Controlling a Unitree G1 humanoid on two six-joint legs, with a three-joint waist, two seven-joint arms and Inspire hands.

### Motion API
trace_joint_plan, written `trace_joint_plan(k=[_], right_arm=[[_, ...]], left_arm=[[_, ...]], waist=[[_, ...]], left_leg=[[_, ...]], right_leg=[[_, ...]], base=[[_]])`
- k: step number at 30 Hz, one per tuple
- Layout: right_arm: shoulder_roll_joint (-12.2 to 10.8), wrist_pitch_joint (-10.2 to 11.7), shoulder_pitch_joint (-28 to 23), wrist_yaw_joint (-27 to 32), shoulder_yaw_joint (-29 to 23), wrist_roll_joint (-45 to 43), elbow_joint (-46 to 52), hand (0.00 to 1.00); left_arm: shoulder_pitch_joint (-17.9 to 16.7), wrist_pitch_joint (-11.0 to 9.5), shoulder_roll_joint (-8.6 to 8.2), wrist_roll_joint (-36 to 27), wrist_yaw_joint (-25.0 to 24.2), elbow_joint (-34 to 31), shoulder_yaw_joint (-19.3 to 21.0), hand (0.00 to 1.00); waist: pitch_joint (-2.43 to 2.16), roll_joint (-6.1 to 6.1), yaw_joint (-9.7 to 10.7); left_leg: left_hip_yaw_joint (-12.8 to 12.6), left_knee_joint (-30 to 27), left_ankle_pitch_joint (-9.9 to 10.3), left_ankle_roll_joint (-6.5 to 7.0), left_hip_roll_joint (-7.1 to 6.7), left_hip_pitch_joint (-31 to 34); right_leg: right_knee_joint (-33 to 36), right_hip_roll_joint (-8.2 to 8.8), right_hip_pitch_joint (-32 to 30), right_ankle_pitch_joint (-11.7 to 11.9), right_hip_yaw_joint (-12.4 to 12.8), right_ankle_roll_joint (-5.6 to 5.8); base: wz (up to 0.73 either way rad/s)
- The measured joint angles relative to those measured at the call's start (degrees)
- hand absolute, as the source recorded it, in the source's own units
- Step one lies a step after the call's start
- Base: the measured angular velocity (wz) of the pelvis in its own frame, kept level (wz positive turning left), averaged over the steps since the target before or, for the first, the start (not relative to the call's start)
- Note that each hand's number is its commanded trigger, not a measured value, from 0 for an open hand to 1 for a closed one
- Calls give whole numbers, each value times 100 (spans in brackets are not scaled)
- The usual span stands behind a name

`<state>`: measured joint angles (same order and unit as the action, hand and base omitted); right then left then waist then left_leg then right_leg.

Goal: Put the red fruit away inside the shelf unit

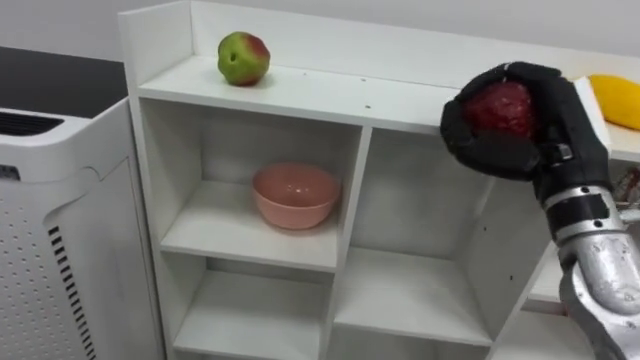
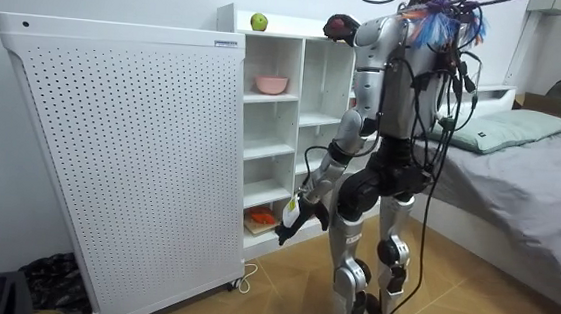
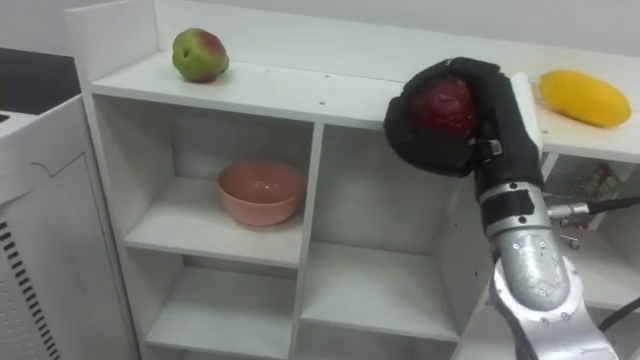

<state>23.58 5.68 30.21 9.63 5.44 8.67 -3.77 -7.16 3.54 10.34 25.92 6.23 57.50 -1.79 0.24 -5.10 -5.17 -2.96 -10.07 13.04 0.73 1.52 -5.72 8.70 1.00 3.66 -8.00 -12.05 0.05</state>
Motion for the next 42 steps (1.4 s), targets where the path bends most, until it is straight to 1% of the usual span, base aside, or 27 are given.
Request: trace_joint_plan(k=[4,5,6,7,8,9,10,11,12,16,18,19,21,22,24,25,27,31,32,33,34,36,37,38,39,40,42], right_arm=[[-180,-44,-216,-133,33,147,444,100],[-253,-44,-310,-218,33,166,590,100],[-355,-41,-407,-278,34,173,729,100],[-395,-26,-451,-297,49,183,782,100],[-472,-18,-490,-338,112,213,816,100],[-564,-18,-524,-348,177,227,817,100],[-591,-15,-556,-354,209,227,818,100],[-627,-14,-642,-393,245,236,818,100],[-657,-12,-724,-453,247,238,813,100],[-818,30,-1001,-549,271,231,688,100],[-871,56,-1322,-555,330,232,440,100],[-879,56,-1368,-563,355,234,346,100],[-944,78,-1406,-605,444,523,-446,100],[-980,51,-1427,-608,458,607,-665,100],[-1104,41,-1590,-627,462,848,-1282,100],[-1120,41,-1595,-652,462,963,-1460,100],[-1143,18,-1593,-663,456,1639,-2184,100],[-1149,50,-1568,-668,442,2576,-3099,100],[-1148,50,-1541,-664,433,2838,-3445,100],[-1148,51,-1506,-664,416,3068,-3750,100],[-1149,51,-1480,-667,416,3200,-3895,100],[-1156,45,-1381,-716,362,3633,-4398,100],[-1162,44,-1356,-742,310,3808,-4490,100],[-1181,39,-1267,-760,172,4230,-4676,100],[-1183,24,-1154,-765,77,4657,-4824,100],[-1184,22,-1083,-774,42,4857,-4890,100],[-1136,8,-846,-825,-35,5583,-5013,100]], left_arm=[[-23,-56,-3,-165,117,17,-76,0],[-62,-63,-6,-164,185,31,-73,0],[-90,-66,-9,-169,225,45,-75,0],[-92,-71,-10,-180,227,52,-80,0],[-92,-95,-18,-306,229,67,-81,0],[-85,-109,-29,-438,229,70,-107,0],[-71,-112,-31,-512,229,70,-143,0],[-21,-117,-41,-623,228,70,-210,0],[54,-159,-46,-710,229,77,-294,0],[138,-355,-53,-971,235,225,-361,0],[139,-372,-64,-1075,235,261,-411,0],[148,-380,-67,-1080,237,261,-411,0],[318,-401,-67,-1279,271,449,-482,0],[349,-401,-67,-1329,294,500,-521,0],[370,-486,-85,-1528,347,559,-540,0],[372,-498,-90,-1549,364,573,-546,0],[390,-555,-84,-1789,440,727,-638,0],[396,-559,-73,-2005,466,932,-634,0],[405,-563,-73,-2074,473,966,-642,0],[450,-571,-75,-2121,478,1056,-645,0],[470,-582,-75,-2154,485,1104,-650,0],[499,-589,-58,-2143,489,1180,-657,0],[499,-594,-55,-2152,490,1181,-657,0],[496,-595,-55,-2166,497,1180,-675,0],[489,-555,-55,-2166,530,1181,-751,0],[488,-526,-60,-2167,546,1184,-763,0],[482,-446,-60,-2195,548,1178,-832,0]], waist=[[-13,22,-20],[-35,62,-25],[-77,86,-26],[-73,113,-32],[-53,168,-34],[-50,203,3],[-52,218,12],[-67,254,16],[-81,269,10],[-70,293,12],[-63,300,11],[-59,305,16],[-26,353,19],[-13,372,17],[25,435,10],[27,440,31],[33,449,24],[56,483,15],[83,506,8],[125,532,-23],[137,545,-41],[155,530,-106],[171,524,-119],[213,525,-157],[239,515,-168],[251,503,-178],[283,515,-288]], left_leg=[[-62,-23,0,0,38,-7],[-102,-22,0,0,47,-8],[-153,-21,0,0,57,7],[-170,-21,0,0,63,14],[-188,-20,0,0,66,18],[-193,-21,0,-1,69,27],[-192,-7,0,-1,71,38],[-191,25,0,-2,73,78],[-189,46,-5,-9,72,144],[-196,34,-90,-24,55,241],[-190,16,-92,-27,44,339],[-190,-7,-92,-27,49,406],[-201,-81,-95,-21,64,558],[-204,-81,-97,-19,61,580],[-196,-99,-117,-2,46,761],[-196,-119,-122,1,40,819],[-192,-166,-144,18,-15,1018],[-163,-231,-171,34,-20,1221],[-164,-296,-170,35,-29,1311],[-175,-371,-169,37,-41,1423],[-182,-400,-172,42,-50,1485],[-177,-629,-167,65,-139,1886],[-185,-714,-154,90,-147,1996],[-210,-957,-108,130,-166,2262],[-210,-1197,-68,145,-198,2524],[-211,-1316,-47,152,-217,2656],[-184,-1857,111,153,-211,3229]], right_leg=[[2,-9,-4,16,69,-17],[5,-13,-16,27,86,-21],[13,-21,-57,42,101,-27],[12,-25,-69,55,106,-30],[12,-28,-78,70,113,-35],[13,-32,-87,81,122,-37],[14,-34,-95,84,125,-39],[26,-38,-146,90,125,-45],[50,-35,-225,94,107,-51],[106,-27,-364,101,92,-63],[114,-20,-452,101,87,-63],[115,-14,-508,105,89,-68],[120,1,-664,134,98,-83],[126,8,-685,135,100,-83],[241,65,-892,133,75,-82],[252,76,-952,133,64,-82],[340,92,-1186,133,76,-82],[464,167,-1393,130,62,-78],[552,185,-1493,129,74,-77],[688,197,-1636,126,91,-74],[761,202,-1728,126,93,-74],[1067,300,-2179,62,86,-68],[1176,331,-2295,18,91,-70],[1404,393,-2556,-37,87,-86],[1640,454,-2813,-89,90,-100],[1758,491,-2942,-126,91,-115],[2150,510,-3422,-192,121,-158]], base=[[-9],[-16],[-18],[-16],[-10],[-5],[0],[4],[4],[0],[0],[0],[-2],[0],[0],[0],[0],[5],[0],[0],[-8],[-7],[0],[9],[8],[8],[0]])
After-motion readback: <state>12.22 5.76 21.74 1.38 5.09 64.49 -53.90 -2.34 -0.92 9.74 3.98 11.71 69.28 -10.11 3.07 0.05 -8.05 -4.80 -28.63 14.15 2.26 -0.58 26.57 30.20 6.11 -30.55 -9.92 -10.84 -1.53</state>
